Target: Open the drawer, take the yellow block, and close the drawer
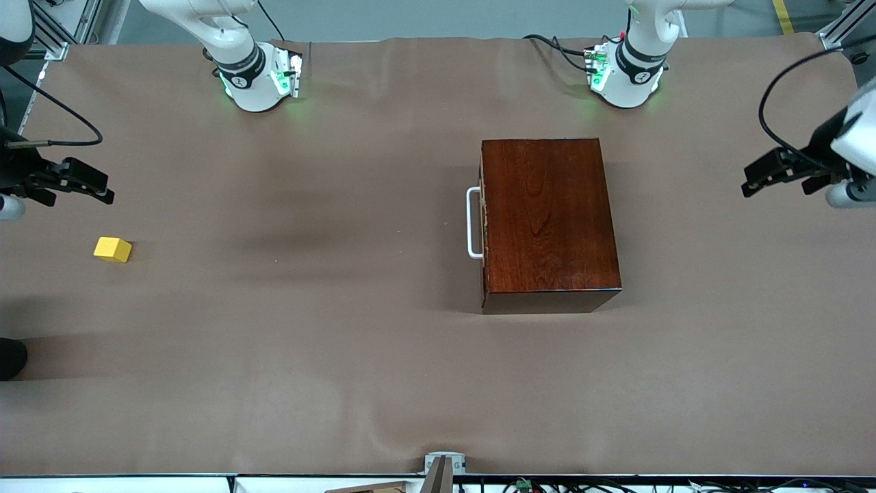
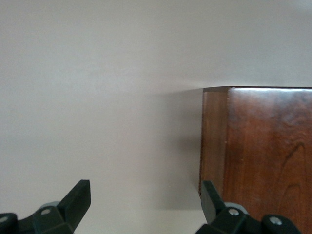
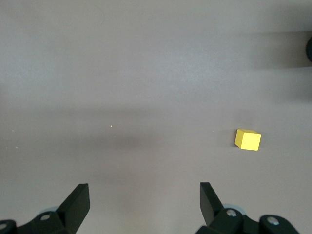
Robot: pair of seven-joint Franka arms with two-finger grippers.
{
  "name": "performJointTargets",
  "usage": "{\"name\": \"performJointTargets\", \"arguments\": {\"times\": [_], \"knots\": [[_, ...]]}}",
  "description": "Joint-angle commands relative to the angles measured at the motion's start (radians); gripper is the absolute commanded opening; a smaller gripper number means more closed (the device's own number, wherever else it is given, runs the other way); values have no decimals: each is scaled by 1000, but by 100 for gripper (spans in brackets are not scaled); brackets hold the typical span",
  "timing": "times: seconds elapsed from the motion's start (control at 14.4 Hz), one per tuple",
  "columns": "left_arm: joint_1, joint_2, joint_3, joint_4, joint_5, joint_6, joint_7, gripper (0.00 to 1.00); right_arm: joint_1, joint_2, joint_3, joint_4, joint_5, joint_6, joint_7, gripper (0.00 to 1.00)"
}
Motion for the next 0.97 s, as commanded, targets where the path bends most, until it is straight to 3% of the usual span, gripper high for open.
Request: {"name": "performJointTargets", "arguments": {"times": [0.0, 0.14, 0.91], "knots": [[8, -31, -7, 13, -13, -38, 60, 100, 5, -2, -10, 9, -3, -15, -28, 100], [8, -30, -5, 35, -8, -104, 101, 100, 7, -2, -8, 9, -5, -14, -23, 100], [8, -7, -4, 49, -2, -124, 90, 100, 5, -1, -10, 9, -2, -17, -19, 100]]}}
